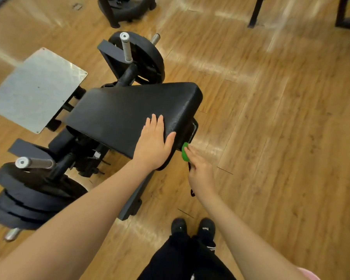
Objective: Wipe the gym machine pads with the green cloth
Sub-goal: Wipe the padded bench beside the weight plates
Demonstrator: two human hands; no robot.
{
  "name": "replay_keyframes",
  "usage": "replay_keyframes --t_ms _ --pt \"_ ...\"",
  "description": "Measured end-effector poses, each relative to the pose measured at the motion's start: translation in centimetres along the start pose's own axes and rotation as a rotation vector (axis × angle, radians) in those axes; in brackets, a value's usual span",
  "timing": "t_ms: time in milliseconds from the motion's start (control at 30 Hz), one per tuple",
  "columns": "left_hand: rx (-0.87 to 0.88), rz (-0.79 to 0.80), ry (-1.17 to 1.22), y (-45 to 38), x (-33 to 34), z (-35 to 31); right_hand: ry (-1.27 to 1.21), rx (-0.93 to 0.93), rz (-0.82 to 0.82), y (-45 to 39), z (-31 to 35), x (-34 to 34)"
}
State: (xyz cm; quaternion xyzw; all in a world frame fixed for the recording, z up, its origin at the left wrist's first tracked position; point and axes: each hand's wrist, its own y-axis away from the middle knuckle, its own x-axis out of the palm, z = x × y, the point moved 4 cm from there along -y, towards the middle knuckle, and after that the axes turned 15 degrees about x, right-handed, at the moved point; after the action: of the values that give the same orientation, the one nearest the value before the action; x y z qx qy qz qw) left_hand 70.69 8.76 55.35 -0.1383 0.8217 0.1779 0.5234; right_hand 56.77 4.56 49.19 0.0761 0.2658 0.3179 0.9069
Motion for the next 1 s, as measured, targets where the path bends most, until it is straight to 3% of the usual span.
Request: replay_keyframes --t_ms 133,233,367,533,733,867,1000 --pt "0.015 0.017 -0.021 0.2 -0.1 -0.2 -0.113 0.057 -0.141 -1.6 1.5 -4.2" --pt "-0.019 0.034 -0.011 -0.1 -0.1 -0.7 -0.029 -0.144 -0.178 -4.4 5.5 -5.3" --pt "-0.144 0.013 0.082 -0.6 0.0 -1.7 0.205 -0.439 -0.103 -6.6 7.3 -2.7" --pt "-0.283 -0.053 0.042 -2.8 0.0 -1.5 0.309 -0.720 0.051 -8.1 4.7 -4.5" --pt "-0.612 -0.132 0.002 -6.5 0.0 -3.4 0.107 -0.372 0.120 -15.9 5.6 -10.1" --pt "-0.688 -0.181 -0.064 -7.5 -0.3 -4.7 0.236 -0.709 0.371 -17.6 8.5 -7.7" --pt "-0.728 -0.159 -0.132 -7.5 -0.4 -4.9 0.199 -0.752 0.457 -19.1 8.0 -7.6"
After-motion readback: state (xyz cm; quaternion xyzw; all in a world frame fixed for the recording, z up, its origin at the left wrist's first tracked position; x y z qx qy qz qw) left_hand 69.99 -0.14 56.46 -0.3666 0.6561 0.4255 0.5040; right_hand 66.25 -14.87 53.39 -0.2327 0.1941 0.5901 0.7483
